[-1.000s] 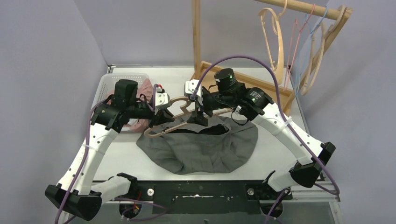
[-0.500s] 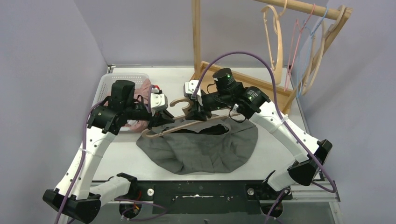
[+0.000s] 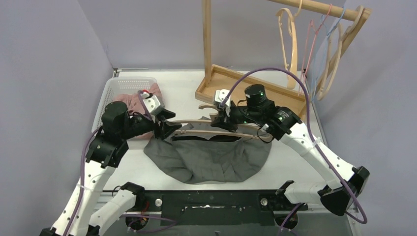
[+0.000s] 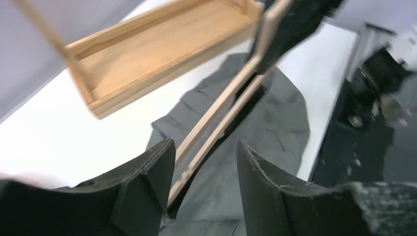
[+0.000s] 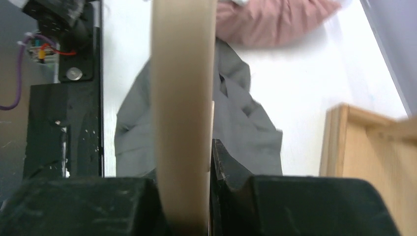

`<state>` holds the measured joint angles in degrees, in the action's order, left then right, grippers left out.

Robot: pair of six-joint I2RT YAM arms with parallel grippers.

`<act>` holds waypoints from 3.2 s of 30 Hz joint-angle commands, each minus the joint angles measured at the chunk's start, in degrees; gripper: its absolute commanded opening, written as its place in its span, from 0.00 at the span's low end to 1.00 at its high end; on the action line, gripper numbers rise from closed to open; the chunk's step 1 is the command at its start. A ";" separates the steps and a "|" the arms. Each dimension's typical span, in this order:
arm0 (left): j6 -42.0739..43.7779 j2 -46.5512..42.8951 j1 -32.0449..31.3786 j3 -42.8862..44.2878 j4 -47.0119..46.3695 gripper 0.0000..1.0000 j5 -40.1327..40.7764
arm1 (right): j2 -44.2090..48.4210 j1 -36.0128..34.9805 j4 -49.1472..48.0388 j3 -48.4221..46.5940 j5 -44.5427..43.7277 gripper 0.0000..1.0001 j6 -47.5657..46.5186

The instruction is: Place the skirt on the hanger

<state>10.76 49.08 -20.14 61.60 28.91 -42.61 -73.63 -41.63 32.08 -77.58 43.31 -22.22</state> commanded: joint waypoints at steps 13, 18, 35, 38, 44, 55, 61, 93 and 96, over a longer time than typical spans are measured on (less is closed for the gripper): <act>-55.40 -6.26 0.09 -19.53 -5.05 0.69 42.35 | 7.80 1.63 12.07 -1.90 -13.55 0.00 9.31; -61.54 -1.22 1.40 -23.17 -3.19 0.66 41.64 | 7.61 1.73 11.68 -1.18 -12.36 0.00 11.06; -61.47 13.43 8.54 -27.11 -19.21 0.17 24.26 | 3.06 2.19 13.93 -4.51 -11.61 0.00 4.49; -60.27 13.95 8.46 -26.48 -19.16 0.15 22.46 | 2.12 2.19 13.65 -4.92 -11.16 0.00 4.02; -55.87 13.11 8.53 -22.75 -15.76 0.00 22.74 | 1.14 2.23 12.67 -4.93 -9.83 0.00 1.04; -51.23 7.58 8.17 -11.45 -9.39 0.00 19.42 | 1.23 2.01 10.14 -5.22 -8.83 0.00 -4.23; -48.74 8.15 7.40 -7.81 -6.67 0.00 18.43 | 2.78 1.99 5.21 -3.44 -12.79 0.00 -3.17; -54.82 10.95 0.30 -6.31 -27.54 0.00 -4.60 | 5.72 0.85 -12.64 8.55 -7.25 0.00 0.04; -56.12 13.13 -5.31 -6.45 -34.55 0.00 -5.10 | 7.53 0.82 -19.82 13.35 -6.95 0.00 3.20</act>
<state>-40.38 60.34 -19.40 54.94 11.97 -40.51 -69.01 -40.56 24.88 -68.23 33.43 -21.96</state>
